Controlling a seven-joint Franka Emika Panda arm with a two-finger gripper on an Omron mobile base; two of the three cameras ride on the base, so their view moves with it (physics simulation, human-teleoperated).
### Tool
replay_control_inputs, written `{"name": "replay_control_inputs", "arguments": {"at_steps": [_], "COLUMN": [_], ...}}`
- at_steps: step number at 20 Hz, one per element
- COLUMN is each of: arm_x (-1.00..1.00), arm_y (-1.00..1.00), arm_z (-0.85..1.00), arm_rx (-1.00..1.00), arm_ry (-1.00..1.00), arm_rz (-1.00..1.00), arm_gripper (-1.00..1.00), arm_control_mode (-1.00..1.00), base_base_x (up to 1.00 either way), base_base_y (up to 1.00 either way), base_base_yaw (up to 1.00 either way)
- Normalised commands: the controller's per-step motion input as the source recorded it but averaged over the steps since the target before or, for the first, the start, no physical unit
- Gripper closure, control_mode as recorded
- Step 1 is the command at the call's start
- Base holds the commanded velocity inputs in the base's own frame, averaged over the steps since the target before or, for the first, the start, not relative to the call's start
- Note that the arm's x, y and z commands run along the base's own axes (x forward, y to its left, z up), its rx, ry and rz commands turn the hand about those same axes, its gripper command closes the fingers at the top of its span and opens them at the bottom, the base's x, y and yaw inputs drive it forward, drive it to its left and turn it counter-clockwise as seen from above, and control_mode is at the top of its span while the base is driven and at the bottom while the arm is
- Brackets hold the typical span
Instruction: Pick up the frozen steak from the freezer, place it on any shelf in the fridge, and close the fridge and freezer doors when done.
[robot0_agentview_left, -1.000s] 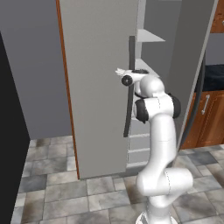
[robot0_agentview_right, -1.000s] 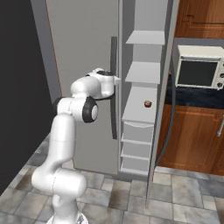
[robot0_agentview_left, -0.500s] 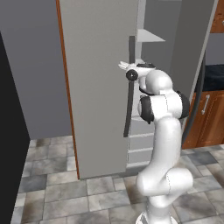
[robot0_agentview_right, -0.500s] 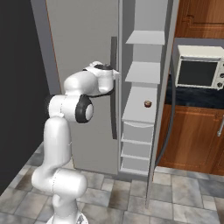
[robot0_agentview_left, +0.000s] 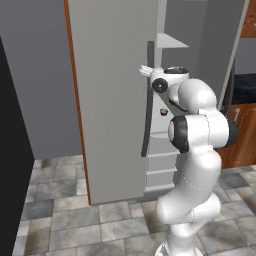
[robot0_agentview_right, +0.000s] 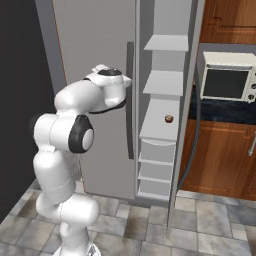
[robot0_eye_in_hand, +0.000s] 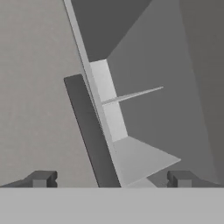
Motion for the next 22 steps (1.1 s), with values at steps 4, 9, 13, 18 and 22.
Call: {"name": "replay_control_inputs", "arguments": {"at_steps": [4,9,13,18,22], "arm_x": [-1.00,-1.00,-1.00,-1.00,-1.00], "arm_y": [0.19,0.25,0.20,0.15,0.08], "arm_z": [0.64,0.68,0.74,0.77,0.74], "arm_rx": [0.00,0.00,0.00,0.00,0.00], "arm_ry": [-0.06,-0.04,0.00,0.04,0.07], "arm_rz": [0.05,0.06,0.09,0.10,0.10], "arm_gripper": [-1.00,-1.00,-1.00,-1.00,-1.00], "arm_control_mode": [-1.00,-1.00,-1.00,-1.00,-1.00], "base_base_x": [0.00,0.00,0.00,0.00,0.00], "base_base_y": [0.00,0.00,0.00,0.00,0.00], "base_base_yaw": [0.00,0.00,0.00,0.00,0.00]}}
